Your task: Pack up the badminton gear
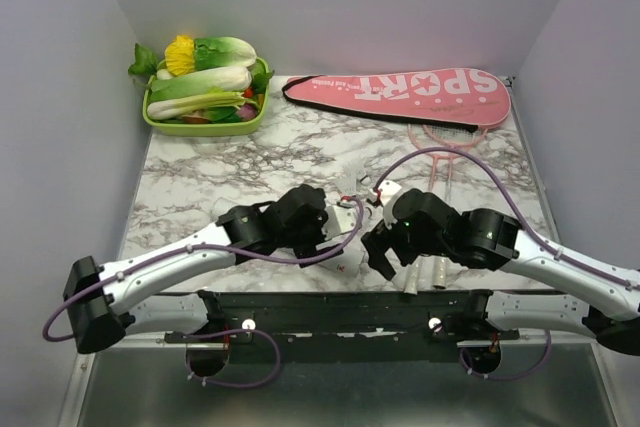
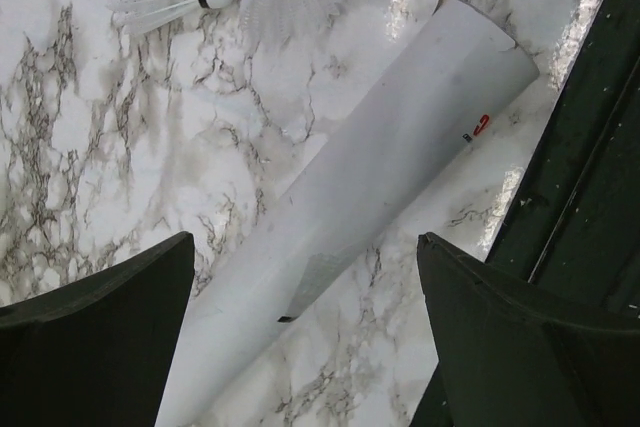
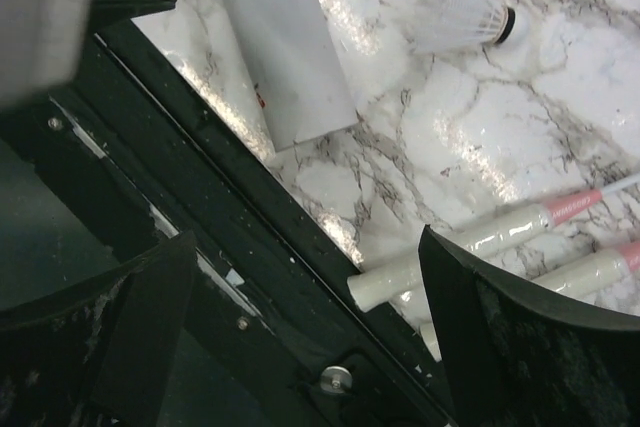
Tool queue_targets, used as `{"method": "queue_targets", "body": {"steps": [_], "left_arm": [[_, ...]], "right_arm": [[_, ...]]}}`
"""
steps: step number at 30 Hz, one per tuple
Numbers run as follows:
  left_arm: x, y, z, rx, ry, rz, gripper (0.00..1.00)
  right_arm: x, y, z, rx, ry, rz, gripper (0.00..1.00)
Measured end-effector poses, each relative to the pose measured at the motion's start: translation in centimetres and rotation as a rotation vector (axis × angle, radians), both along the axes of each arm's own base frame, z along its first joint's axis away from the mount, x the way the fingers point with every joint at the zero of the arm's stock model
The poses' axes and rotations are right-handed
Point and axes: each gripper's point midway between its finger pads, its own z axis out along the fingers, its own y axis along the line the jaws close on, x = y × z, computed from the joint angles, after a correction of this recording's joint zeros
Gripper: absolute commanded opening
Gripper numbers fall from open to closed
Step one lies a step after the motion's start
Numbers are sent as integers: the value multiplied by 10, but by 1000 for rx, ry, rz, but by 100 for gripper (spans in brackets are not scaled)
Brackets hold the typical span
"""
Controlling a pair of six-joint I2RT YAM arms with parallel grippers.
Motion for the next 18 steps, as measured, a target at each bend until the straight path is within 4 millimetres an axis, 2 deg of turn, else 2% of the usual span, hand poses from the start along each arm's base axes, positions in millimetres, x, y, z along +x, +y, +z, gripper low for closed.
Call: {"method": "queue_targets", "body": {"steps": [3, 8, 13, 18], "left_arm": [[6, -11, -14, 90, 2, -68, 99], [17, -29, -36, 191, 4, -158, 99], [14, -40, -73, 280, 90, -230, 99], [8, -44, -82, 289, 128, -270, 99]], "right_arm": [[-7, -12, -7, -16, 15, -6, 100], [-13, -24, 1, 21, 6, -11, 100], [-18, -27, 8, 54, 8, 4, 100], [-24, -31, 6, 47, 27, 17, 100]]}}
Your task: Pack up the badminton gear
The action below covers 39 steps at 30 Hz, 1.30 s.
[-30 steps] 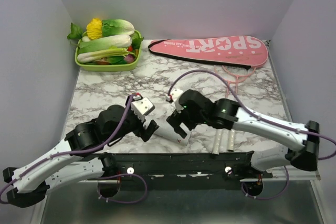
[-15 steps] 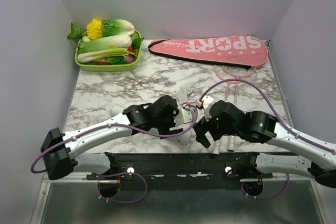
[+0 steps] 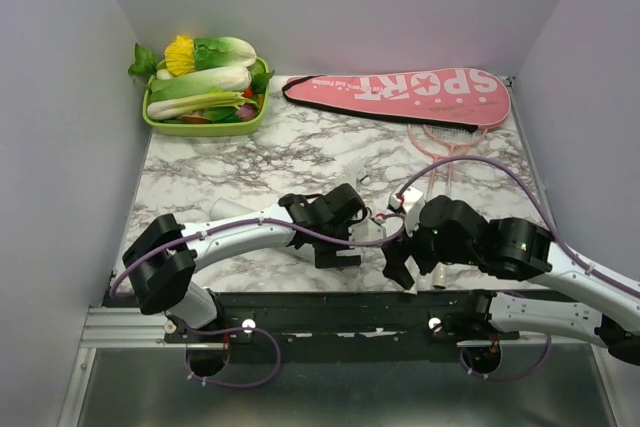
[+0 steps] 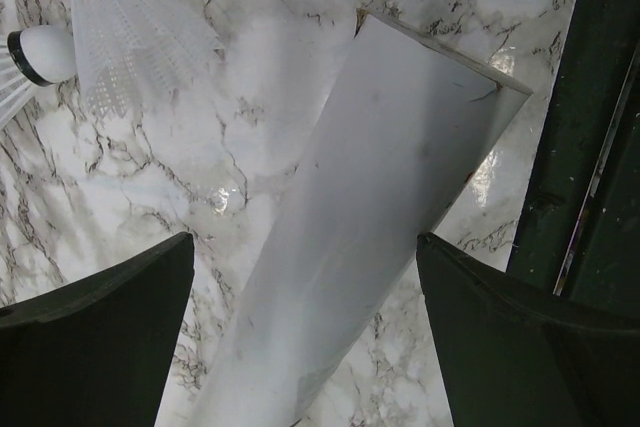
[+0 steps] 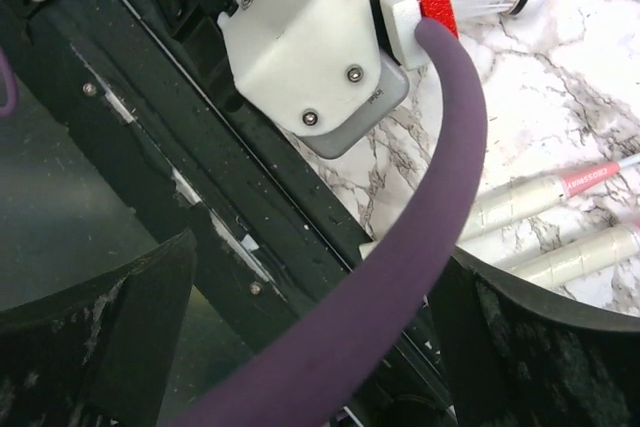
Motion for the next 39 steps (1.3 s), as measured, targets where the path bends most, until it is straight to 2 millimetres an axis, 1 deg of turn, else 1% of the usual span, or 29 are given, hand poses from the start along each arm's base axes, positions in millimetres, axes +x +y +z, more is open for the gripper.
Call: {"method": "queue_targets", "body": {"steps": [5, 8, 10, 15, 19, 22, 25, 27, 29, 33, 36, 37, 39], "left_arm": [[-5, -3, -2, -12, 24, -30, 99], [-9, -3, -6, -15, 39, -39, 99], [-13, -1, -10, -8, 53, -46, 99], [-19, 5, -20, 9, 65, -67, 99], [-21, 8, -26, 19, 64, -81, 99], [-19, 5, -27, 13, 57, -92, 99], [-18, 4, -38, 34, 65, -100, 99], [-18, 4, -49, 62, 80, -107, 99], [-19, 6, -57, 81, 95, -111, 97], [-19, 6, -62, 91, 112, -113, 94], [-19, 3, -62, 89, 119, -112, 82], [-19, 3, -63, 91, 122, -113, 73], [-18, 1, -63, 95, 128, -112, 65]], "right_arm": [[-10, -1, 4, 29, 27, 37, 100], [-20, 0, 13, 66, 45, 74, 100], [-26, 0, 22, 93, 57, 103, 100], [-42, -2, 61, 193, 60, 169, 100], [-49, -9, 78, 228, 53, 185, 100], [-52, -11, 79, 232, 59, 192, 100], [-53, -11, 77, 226, 65, 195, 100], [-54, -12, 75, 223, 68, 195, 100], [-54, -12, 73, 219, 72, 196, 100], [-55, -13, 70, 214, 75, 196, 100], [-55, -14, 70, 215, 74, 196, 100], [-55, -14, 70, 215, 73, 196, 100], [-55, -15, 69, 215, 74, 196, 100]]}}
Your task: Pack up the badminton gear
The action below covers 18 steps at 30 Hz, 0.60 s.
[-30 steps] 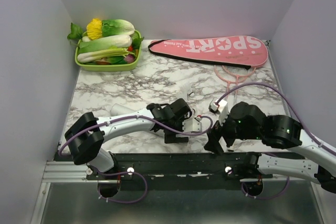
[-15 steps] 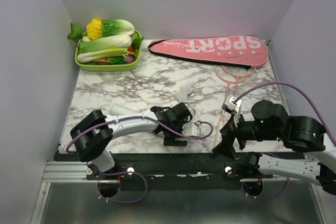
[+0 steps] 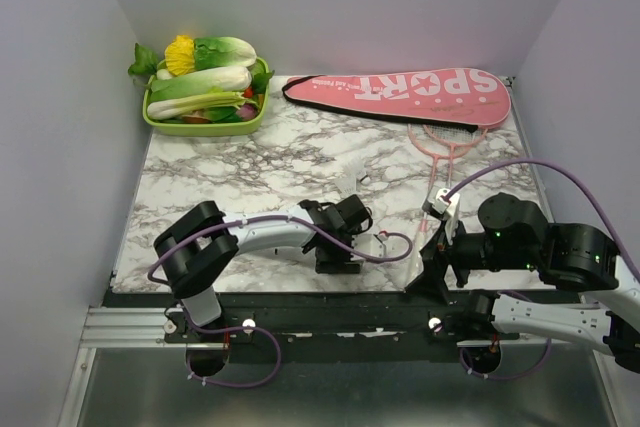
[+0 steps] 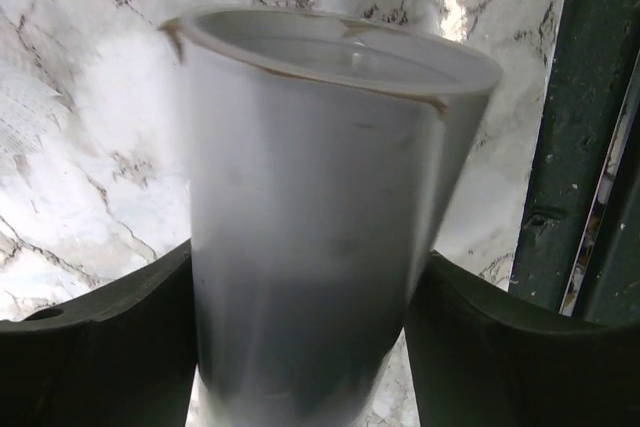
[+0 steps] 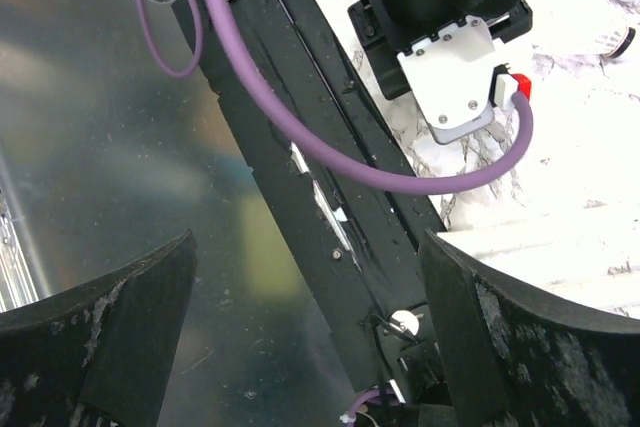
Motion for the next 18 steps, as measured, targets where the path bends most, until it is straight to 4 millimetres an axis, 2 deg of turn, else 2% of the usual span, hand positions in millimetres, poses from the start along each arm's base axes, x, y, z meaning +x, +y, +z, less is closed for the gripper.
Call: {"method": "queue_targets", "body": {"steps": [1, 6, 7, 9, 11, 14, 18], "left_arm": [[1, -1, 0, 3, 3, 0, 58], [2, -6, 1, 16, 27, 21, 39], [2, -7, 1, 20, 31, 25, 26], [2, -7, 1, 23, 35, 31, 16], [1, -7, 3, 25, 38, 41, 10], [2, -8, 7, 15, 39, 62, 7], [7, -13, 30, -55, 5, 97, 0]], "right_arm": [[0, 0, 0, 1, -1, 0, 100], [0, -1, 0, 4, -2, -1, 100], [0, -1, 0, 4, -2, -1, 100], [0, -2, 1, 5, -2, -11, 100], [3, -3, 1, 4, -6, -34, 100], [7, -5, 5, 13, -12, -72, 99], [13, -7, 30, 70, -36, -118, 97]]}}
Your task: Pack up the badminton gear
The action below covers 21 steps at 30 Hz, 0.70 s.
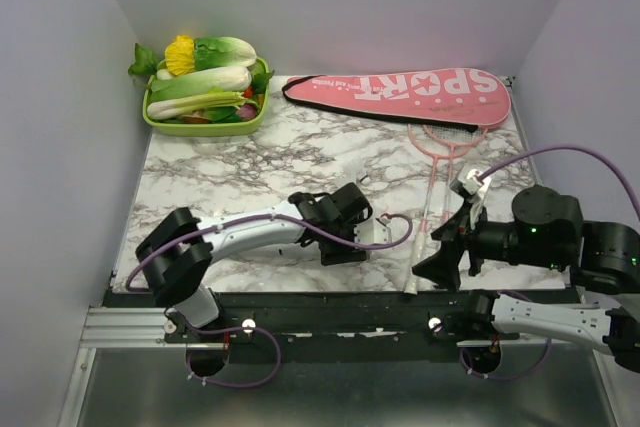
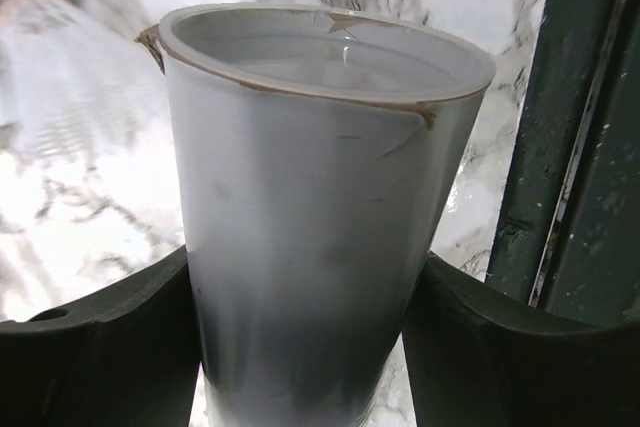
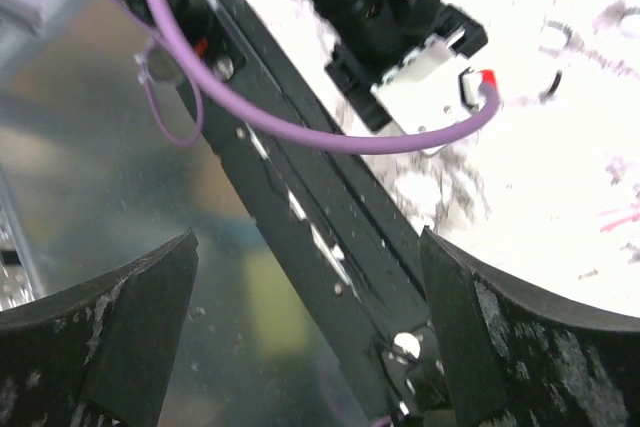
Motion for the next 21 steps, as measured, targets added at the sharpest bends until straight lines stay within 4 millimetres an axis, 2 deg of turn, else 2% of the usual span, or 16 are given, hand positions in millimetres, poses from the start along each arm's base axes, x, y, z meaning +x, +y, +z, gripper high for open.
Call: {"method": "queue_targets", "body": {"steps": [2, 5, 8, 10, 15, 19, 21], "left_arm": [[3, -5, 22, -67, -36, 17, 0], [8, -8, 51, -153, -82, 46, 0], [8, -8, 72, -226, -110, 80, 0], [6, -2, 82, -261, -117, 113, 0], [0, 11, 102, -363, -137, 198, 0], [-8, 24, 124, -495, -162, 260, 0], [-13, 29, 136, -572, -170, 285, 0]], "right_arm": [[4, -1, 22, 40, -29, -24, 92], [11, -3, 68, 129, -84, -63, 91], [13, -8, 90, 186, -113, -89, 89], [16, -9, 95, 203, -122, -112, 87], [25, -2, 91, 200, -110, -153, 76], [32, 14, 82, 188, -84, -164, 70], [37, 25, 77, 178, -77, -163, 64]]}}
